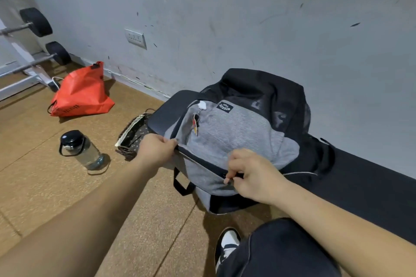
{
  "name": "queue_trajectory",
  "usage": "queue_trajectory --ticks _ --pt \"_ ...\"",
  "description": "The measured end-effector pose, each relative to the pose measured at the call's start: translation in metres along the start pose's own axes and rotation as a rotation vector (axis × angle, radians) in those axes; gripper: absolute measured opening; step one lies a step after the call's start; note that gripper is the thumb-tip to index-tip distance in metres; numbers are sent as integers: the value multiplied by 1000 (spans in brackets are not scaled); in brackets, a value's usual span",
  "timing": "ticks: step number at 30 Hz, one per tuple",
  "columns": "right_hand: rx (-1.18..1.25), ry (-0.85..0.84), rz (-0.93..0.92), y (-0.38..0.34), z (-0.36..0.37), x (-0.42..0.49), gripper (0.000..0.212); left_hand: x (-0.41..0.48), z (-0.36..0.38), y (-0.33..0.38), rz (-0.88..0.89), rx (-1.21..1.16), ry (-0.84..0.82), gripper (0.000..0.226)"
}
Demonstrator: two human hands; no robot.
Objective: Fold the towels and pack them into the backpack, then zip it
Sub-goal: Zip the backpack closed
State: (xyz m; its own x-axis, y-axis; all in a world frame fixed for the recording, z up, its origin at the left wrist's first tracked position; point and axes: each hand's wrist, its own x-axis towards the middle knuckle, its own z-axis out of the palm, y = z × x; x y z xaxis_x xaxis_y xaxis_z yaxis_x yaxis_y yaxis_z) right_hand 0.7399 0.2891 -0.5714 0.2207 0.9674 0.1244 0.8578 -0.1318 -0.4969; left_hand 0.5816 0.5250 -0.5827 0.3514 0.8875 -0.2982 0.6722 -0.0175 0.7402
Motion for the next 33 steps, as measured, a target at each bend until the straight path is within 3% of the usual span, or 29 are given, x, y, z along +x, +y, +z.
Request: queue_trajectory --ticks 2,4,6,8,10,15,18,22,27,33 --pt "51 9 49 0 -2 -10 11 -10 3 2 142 182 85 25" --pt "108 -6 95 -3 2 -16 10 -32 11 10 437 287 118 24" --pt "164 7 165 -2 4 -19 11 -59 20 20 778 304 -50 20" --pt "223 39 258 1 2 -23 17 -82 30 24 919 388 -331 25" --pt "237 65 292 1 2 -28 20 -90 40 20 971 530 -438 37" --pt "42 71 160 0 3 -43 14 -86 54 9 1108 649 -302 21" --pt "5 67 181 3 -6 -47 6 -84 51 6 1149 695 -273 31" --pt "92 217 277 26 -30 -60 13 -68 27 2 1052 675 -214 50" --pt "230 328 446 40 -35 -77 18 -75 30 7 989 709 -182 23" --pt "429 400 423 35 -24 -76 15 -127 99 60 1087 619 -190 29"
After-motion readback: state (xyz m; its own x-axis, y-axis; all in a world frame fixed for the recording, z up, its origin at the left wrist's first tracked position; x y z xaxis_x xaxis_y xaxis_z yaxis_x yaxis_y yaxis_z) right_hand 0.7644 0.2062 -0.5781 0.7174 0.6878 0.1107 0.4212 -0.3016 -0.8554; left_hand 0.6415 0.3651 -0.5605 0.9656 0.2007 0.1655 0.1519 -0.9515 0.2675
